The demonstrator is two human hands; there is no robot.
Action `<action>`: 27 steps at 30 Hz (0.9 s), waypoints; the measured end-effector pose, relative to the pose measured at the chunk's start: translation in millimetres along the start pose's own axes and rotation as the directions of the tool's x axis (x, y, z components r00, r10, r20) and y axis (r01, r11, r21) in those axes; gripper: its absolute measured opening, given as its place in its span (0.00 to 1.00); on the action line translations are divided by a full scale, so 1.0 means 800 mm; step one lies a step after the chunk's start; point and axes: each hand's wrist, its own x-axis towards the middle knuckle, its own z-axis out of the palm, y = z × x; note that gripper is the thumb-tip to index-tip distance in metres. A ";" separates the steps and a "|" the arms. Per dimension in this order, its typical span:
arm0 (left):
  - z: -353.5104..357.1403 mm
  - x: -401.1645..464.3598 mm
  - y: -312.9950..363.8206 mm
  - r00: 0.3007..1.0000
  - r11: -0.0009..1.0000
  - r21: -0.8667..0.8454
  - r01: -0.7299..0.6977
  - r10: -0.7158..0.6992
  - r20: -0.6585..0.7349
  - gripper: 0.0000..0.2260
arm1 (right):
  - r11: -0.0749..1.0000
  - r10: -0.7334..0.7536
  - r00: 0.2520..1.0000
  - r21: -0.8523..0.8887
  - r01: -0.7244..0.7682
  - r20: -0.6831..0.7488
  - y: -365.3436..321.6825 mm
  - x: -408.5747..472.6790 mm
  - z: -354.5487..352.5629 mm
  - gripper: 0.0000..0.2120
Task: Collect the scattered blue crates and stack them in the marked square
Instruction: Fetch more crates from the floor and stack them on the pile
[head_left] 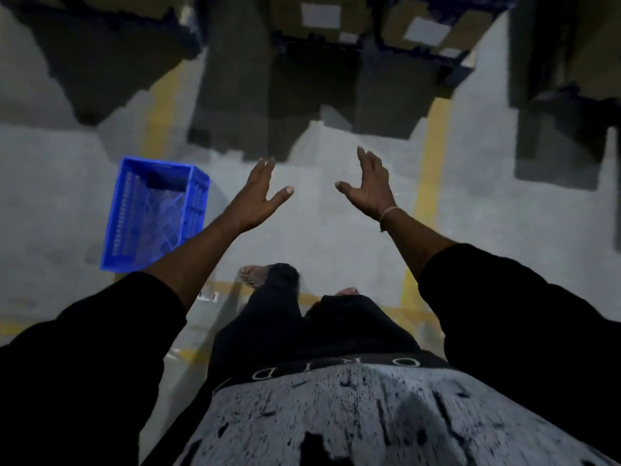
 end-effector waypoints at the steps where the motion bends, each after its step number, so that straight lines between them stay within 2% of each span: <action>1: 0.016 0.005 0.026 0.999 0.999 0.030 -0.035 0.034 0.025 0.42 | 1.000 0.021 0.999 0.015 -0.020 -0.027 0.026 -0.015 -0.020 0.43; 8: 0.132 0.040 0.193 0.952 0.952 0.152 -0.264 0.232 0.199 0.39 | 0.974 0.213 0.958 0.123 -0.192 -0.190 0.203 -0.120 -0.135 0.43; 12: 0.196 0.060 0.280 0.886 0.907 0.164 -0.388 0.319 0.336 0.40 | 0.925 0.357 0.887 0.240 -0.293 -0.293 0.281 -0.182 -0.190 0.44; 18: 0.288 0.109 0.403 0.738 0.799 0.182 -0.573 0.406 0.539 0.40 | 0.826 0.550 0.728 0.396 -0.401 -0.410 0.377 -0.259 -0.259 0.43; 22: 0.355 0.156 0.494 0.634 0.726 0.152 -0.671 0.454 0.626 0.41 | 0.748 0.656 0.611 0.489 -0.448 -0.443 0.434 -0.292 -0.305 0.42; 27: 0.438 0.211 0.628 0.481 0.629 0.097 -0.771 0.476 0.736 0.41 | 0.643 0.766 0.435 0.582 -0.498 -0.474 0.498 -0.314 -0.371 0.42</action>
